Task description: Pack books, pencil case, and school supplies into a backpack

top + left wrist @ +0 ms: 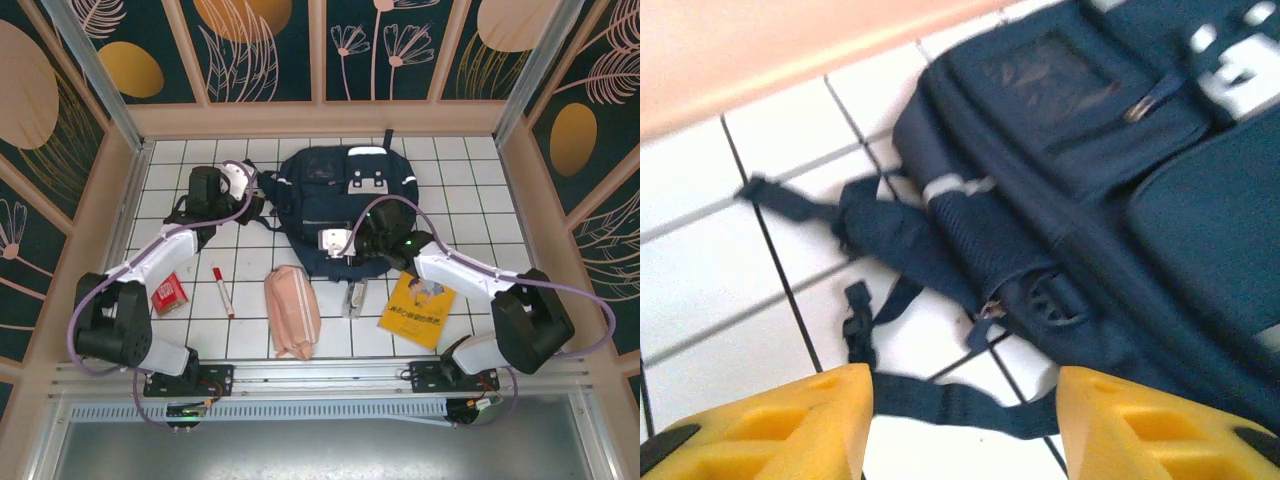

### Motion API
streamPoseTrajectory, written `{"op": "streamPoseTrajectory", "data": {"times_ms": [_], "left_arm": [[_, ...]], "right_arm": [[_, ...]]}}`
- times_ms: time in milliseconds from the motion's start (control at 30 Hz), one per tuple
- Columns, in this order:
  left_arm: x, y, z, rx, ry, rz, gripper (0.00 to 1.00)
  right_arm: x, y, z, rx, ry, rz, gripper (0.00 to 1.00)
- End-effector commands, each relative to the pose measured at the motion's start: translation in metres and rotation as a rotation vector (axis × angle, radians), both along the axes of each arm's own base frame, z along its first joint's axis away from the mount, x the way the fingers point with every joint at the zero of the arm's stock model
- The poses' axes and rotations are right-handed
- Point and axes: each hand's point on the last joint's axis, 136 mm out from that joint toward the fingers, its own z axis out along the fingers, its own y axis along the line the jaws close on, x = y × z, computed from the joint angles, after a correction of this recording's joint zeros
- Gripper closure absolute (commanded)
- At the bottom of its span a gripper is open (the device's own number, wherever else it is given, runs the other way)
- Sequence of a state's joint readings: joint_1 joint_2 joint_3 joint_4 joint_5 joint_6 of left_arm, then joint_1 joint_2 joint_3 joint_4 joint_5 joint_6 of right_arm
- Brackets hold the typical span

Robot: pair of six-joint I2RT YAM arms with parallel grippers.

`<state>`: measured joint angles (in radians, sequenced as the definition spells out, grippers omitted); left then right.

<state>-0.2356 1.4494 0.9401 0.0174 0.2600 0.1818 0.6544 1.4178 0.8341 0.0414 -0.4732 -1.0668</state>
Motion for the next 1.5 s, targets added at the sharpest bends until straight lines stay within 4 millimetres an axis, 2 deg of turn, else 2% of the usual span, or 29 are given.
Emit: {"op": "streamPoseTrajectory", "data": {"times_ms": [0,67,133,200,267,333,367,400,433,500,600,733,833,900,1000,1067,1133,1200,1267,1333,1367,1467], "left_arm": [[-0.024,-0.021,-0.002,0.024,0.023,-0.185,0.49],[-0.033,-0.033,0.003,0.028,0.001,-0.246,0.5],[-0.038,-0.042,0.006,0.042,-0.013,-0.258,0.52],[-0.048,-0.059,0.005,0.064,-0.022,-0.289,0.53],[-0.064,-0.079,0.002,0.086,-0.033,-0.362,0.52],[-0.076,-0.093,-0.002,0.089,-0.033,-0.413,0.51],[-0.08,-0.098,-0.002,0.083,-0.031,-0.436,0.51],[-0.083,-0.103,-0.003,0.076,-0.029,-0.456,0.5],[-0.085,-0.107,-0.005,0.078,-0.03,-0.475,0.5],[-0.088,-0.115,-0.01,0.114,-0.048,-0.508,0.49],[-0.086,-0.124,-0.016,0.185,-0.072,-0.54,0.49],[-0.079,-0.139,-0.024,0.251,-0.082,-0.608,0.49],[-0.07,-0.15,-0.036,0.309,-0.066,-0.629,0.47],[-0.069,-0.16,-0.037,0.312,-0.039,-0.634,0.47],[-0.077,-0.18,-0.019,0.2,0.002,-0.599,0.46],[-0.075,-0.191,0.006,0.07,0.009,-0.449,0.47],[-0.095,-0.212,0.025,-0.09,0.072,-0.428,0.46],[-0.125,-0.24,0.027,-0.163,0.166,-0.443,0.44],[-0.157,-0.268,0.015,-0.16,0.293,-0.483,0.49],[-0.187,-0.292,-0.001,-0.158,0.401,-0.504,0.5],[-0.203,-0.305,-0.012,-0.164,0.447,-0.515,0.49],[-0.227,-0.33,-0.034,-0.209,0.567,-0.493,0.47]], "right_arm": [[0.011,0.013,0.019,0.141,0.034,-0.053,0.68],[0.018,0.009,0.025,0.202,0.127,-0.107,0.52],[0.031,0.002,0.037,0.278,0.204,-0.213,0.48],[0.058,-0.012,0.064,0.427,0.261,-0.436,0.46],[0.085,-0.042,0.082,0.568,0.323,-0.726,0.44],[0.102,-0.083,0.088,0.661,0.393,-1.026,0.41],[0.104,-0.103,0.082,0.679,0.447,-1.153,0.4],[0.1,-0.115,0.073,0.698,0.524,-1.251,0.4],[0.103,-0.14,0.064,0.722,0.575,-1.378,0.4],[0.093,-0.179,0.037,0.726,0.721,-1.618,0.38],[0.071,-0.215,0.003,0.642,0.895,-1.801,0.37],[0.051,-0.235,-0.024,0.605,1.021,-1.853,0.36],[0.04,-0.251,-0.033,0.587,1.028,-1.896,0.36],[0.031,-0.27,-0.039,0.553,0.996,-1.987,0.35],[0.007,-0.299,-0.053,0.5,0.992,-2.184,0.24],[-0.018,-0.311,-0.068,0.499,1.078,-2.323,0.25],[-0.04,-0.311,-0.083,0.538,1.201,-2.386,0.25],[-0.05,-0.305,-0.093,0.616,1.284,-2.361,0.29],[-0.056,-0.305,-0.101,0.647,1.319,-2.36,0.37],[-0.063,-0.311,-0.11,0.633,1.322,-2.387,0.44],[-0.067,-0.314,-0.115,0.623,1.326,-2.402,0.44],[-0.069,-0.322,-0.13,0.632,1.336,-2.413,0.56]]}}
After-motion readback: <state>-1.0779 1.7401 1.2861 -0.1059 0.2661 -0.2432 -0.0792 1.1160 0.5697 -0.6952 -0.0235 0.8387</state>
